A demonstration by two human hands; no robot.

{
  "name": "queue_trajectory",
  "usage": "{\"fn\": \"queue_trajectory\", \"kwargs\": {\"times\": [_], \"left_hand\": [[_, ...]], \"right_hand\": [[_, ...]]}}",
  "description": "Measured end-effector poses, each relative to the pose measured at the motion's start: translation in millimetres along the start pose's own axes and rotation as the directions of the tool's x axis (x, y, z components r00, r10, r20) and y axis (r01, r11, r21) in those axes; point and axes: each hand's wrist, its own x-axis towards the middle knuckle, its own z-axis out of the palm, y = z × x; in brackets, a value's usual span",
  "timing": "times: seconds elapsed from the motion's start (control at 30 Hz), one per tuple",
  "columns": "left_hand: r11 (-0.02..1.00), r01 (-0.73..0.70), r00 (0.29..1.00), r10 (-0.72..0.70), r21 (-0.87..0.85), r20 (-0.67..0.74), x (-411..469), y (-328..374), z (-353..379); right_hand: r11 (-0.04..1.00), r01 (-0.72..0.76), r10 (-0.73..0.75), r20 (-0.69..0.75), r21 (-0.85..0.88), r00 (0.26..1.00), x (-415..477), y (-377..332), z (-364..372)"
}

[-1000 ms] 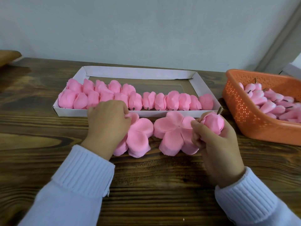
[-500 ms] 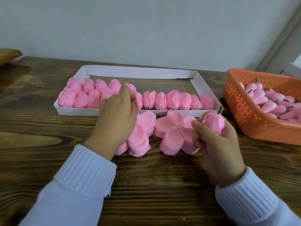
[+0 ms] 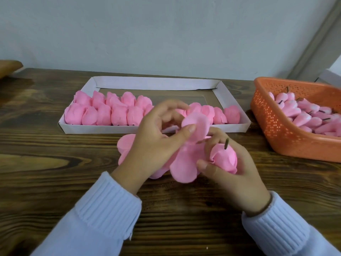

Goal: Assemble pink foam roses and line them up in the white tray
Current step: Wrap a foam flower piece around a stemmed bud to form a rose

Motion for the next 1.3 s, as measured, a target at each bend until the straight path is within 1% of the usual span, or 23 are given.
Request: {"fn": "queue_trajectory", "kwargs": {"times": [0.07,0.17,0.23,0.3,0.33,0.37,0.4,0.43,0.47,0.5,0.53,0.6,0.67,0.73,0.8,0.9,0.97,1.07,1.1,1.13,1.2,1.23,1.3], "left_hand": [[0.999,0.005,1.0,-0.006,0.035,0.022,-1,-1,5],[0.996,0.019,1.0,-0.02,0.089,0.008,-3,-4,9],[0.99,0.038,0.999,-0.037,0.133,-0.01,-3,-4,9],[0.986,0.083,0.996,-0.077,0.142,-0.05,-3,-4,9],[0.985,0.143,0.988,-0.136,0.098,-0.074,-2,-3,9],[0.973,0.231,0.969,-0.229,0.005,-0.087,-2,-2,8],[0.93,0.34,0.934,-0.351,-0.141,-0.067,0,-2,8],[0.839,0.449,0.882,-0.47,-0.308,0.005,1,-1,8],[0.718,0.533,0.829,-0.55,-0.448,0.105,1,1,8],[0.612,0.592,0.785,-0.584,-0.524,0.205,1,2,8],[0.554,0.634,0.758,-0.582,-0.539,0.293,1,2,8],[0.523,0.675,0.736,-0.531,-0.521,0.42,-3,2,11],[0.508,0.677,0.735,-0.491,-0.532,0.467,-6,1,14],[0.518,0.652,0.757,-0.484,-0.553,0.439,-6,-2,14],[0.572,0.617,0.785,-0.49,-0.54,0.378,-6,-3,14],[0.671,0.586,0.805,-0.549,-0.454,0.227,-5,-6,14],[0.729,0.557,0.819,-0.561,-0.397,0.119,-4,-6,14],[0.753,0.526,0.826,-0.563,-0.395,0.025,-3,-6,14],[0.741,0.526,0.818,-0.575,-0.417,0.012,-3,-7,14],[0.719,0.532,0.807,-0.59,-0.447,0.012,-3,-6,14],[0.68,0.545,0.789,-0.614,-0.491,0.025,-2,-7,14],[0.663,0.547,0.78,-0.625,-0.511,0.024,-1,-7,14],[0.66,0.538,0.771,-0.637,-0.524,-0.011,-2,-9,15]], "right_hand": [[0.999,-0.009,0.01,0.042,-0.036,0.999,-1,0,1],[0.997,-0.047,0.051,0.064,-0.062,0.997,-2,2,1],[0.995,-0.102,0.101,0.045,0.007,0.994,-2,3,2],[0.987,-0.145,0.147,-0.024,0.073,0.989,-1,4,1],[0.982,-0.154,0.161,-0.068,0.108,0.985,-1,5,0],[0.976,-0.156,0.173,-0.111,0.149,0.979,-1,6,-1],[0.97,-0.154,0.183,-0.148,0.189,0.972,-1,6,-2],[0.964,-0.149,0.189,-0.177,0.219,0.966,-1,6,-4],[0.962,-0.141,0.19,-0.204,0.234,0.96,0,6,-4],[0.964,-0.13,0.185,-0.234,0.232,0.954,0,5,-5],[0.969,-0.119,0.176,-0.263,0.217,0.949,1,5,-6],[0.977,-0.102,0.156,-0.298,0.188,0.942,1,6,-7],[0.984,-0.087,0.13,-0.289,0.156,0.949,1,5,-6],[0.988,-0.075,0.109,-0.269,0.134,0.957,1,4,-5],[0.992,-0.088,0.108,-0.255,0.089,0.961,1,4,-4],[0.991,-0.123,0.107,-0.24,-0.052,0.965,0,5,-2],[0.986,-0.121,0.089,-0.25,-0.115,0.964,-1,7,-2],[0.981,-0.065,-0.012,-0.393,-0.183,0.92,-1,6,-4],[0.974,-0.029,-0.071,-0.428,-0.222,0.901,0,4,-5],[0.961,0.022,-0.141,-0.42,-0.277,0.897,0,2,-6],[0.927,0.129,-0.24,-0.293,-0.352,0.925,-3,-1,-4],[0.93,0.144,-0.228,-0.224,-0.339,0.947,-4,-2,-2],[0.963,0.093,-0.123,-0.107,-0.251,0.987,-6,-4,2]]}}
